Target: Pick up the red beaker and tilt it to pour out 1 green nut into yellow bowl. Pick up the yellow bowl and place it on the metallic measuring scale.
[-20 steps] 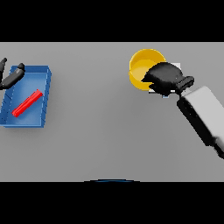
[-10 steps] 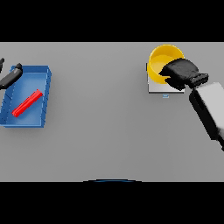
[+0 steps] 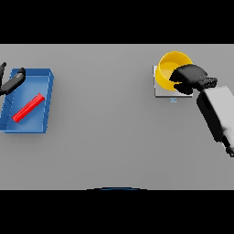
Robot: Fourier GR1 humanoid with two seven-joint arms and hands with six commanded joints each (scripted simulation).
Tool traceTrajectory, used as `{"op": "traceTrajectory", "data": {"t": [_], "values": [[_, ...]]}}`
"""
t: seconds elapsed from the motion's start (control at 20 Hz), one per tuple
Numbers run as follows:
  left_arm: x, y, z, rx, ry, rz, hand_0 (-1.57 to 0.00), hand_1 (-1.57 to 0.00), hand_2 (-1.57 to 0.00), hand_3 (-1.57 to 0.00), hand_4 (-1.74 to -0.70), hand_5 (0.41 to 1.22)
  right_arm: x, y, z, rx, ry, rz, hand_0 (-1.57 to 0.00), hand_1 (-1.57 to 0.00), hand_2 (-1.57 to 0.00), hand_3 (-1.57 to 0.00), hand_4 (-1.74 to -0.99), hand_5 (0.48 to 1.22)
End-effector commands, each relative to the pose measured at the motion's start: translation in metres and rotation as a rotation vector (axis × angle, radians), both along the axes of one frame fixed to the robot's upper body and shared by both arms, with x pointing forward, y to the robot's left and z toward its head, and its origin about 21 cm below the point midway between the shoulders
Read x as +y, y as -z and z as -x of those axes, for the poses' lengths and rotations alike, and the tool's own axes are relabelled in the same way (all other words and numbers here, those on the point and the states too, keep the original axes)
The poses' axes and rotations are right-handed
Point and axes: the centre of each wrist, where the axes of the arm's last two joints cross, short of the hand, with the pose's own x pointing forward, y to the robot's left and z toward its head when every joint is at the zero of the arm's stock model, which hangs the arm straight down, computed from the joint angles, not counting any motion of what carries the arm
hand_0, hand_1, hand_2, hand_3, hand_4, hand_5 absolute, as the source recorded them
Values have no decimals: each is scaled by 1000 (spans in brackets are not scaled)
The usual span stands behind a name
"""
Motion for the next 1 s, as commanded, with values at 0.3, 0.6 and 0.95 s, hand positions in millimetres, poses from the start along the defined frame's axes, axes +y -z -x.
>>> {"op": "traceTrajectory", "data": {"t": [0.3, 0.6, 0.95], "values": [[1, -1, -4, -2, 12, 14, 1, 1, 1, 1, -733, 728, -5, -2, -1, 38, 19, -28, -721, -980, -1042, -833, -1619, 1072], [0, 4, -6, 7, 9, 15, 1, 1, 1, 1, -723, 705, -9, -2, -2, 49, 9, 30, -188, -304, -446, -490, -1485, 859], [1, 2, -5, 0, 8, 18, 1, 1, 1, 1, -720, 693, -6, 1, -1, 92, 42, 40, -39, -63, -103, -272, -1410, 759]]}}
